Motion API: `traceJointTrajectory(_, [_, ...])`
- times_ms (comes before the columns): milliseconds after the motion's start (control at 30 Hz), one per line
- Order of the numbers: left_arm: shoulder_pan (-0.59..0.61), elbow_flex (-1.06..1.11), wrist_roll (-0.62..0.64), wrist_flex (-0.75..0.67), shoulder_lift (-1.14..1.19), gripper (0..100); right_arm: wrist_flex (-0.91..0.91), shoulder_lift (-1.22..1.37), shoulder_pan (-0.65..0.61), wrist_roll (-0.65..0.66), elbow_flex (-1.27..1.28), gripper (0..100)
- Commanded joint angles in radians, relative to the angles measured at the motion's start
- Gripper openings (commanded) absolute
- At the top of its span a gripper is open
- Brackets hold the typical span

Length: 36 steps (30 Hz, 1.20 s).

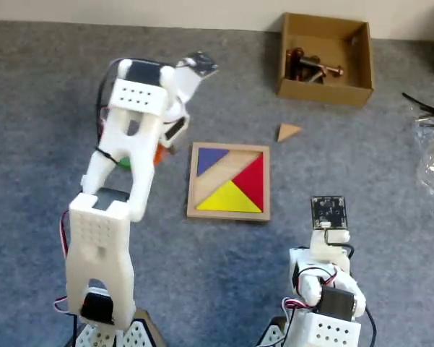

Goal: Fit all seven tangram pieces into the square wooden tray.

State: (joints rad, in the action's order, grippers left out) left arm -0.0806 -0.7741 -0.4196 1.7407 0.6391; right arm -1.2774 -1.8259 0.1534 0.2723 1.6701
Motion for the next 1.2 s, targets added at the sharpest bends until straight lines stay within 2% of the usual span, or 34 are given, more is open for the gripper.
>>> traceJointTrajectory(0, [0.064,-0.008,-0.011,0.005,-0.084,8,0.027,-0.008,-0.004,-0.005,0.11,0.5])
traceJointTrajectory(133, [0.09,0.035,-0.009,0.006,-0.085,8,0.027,-0.008,-0.004,-0.005,0.11,0.5])
traceJointTrajectory(367, [0.061,0.154,-0.011,0.006,-0.09,10,0.027,-0.008,-0.004,-0.005,0.11,0.5])
traceJointTrajectory(533, [0.047,0.154,-0.009,0.005,-0.088,18,0.027,-0.008,-0.004,-0.005,0.11,0.5])
traceJointTrajectory(867, [0.042,0.11,-0.009,0.005,-0.108,26,0.027,-0.008,-0.004,-0.005,0.11,0.5])
traceJointTrajectory(1167, [0.065,0.064,-0.006,0.006,-0.139,26,0.027,-0.008,-0.004,-0.005,0.11,0.5])
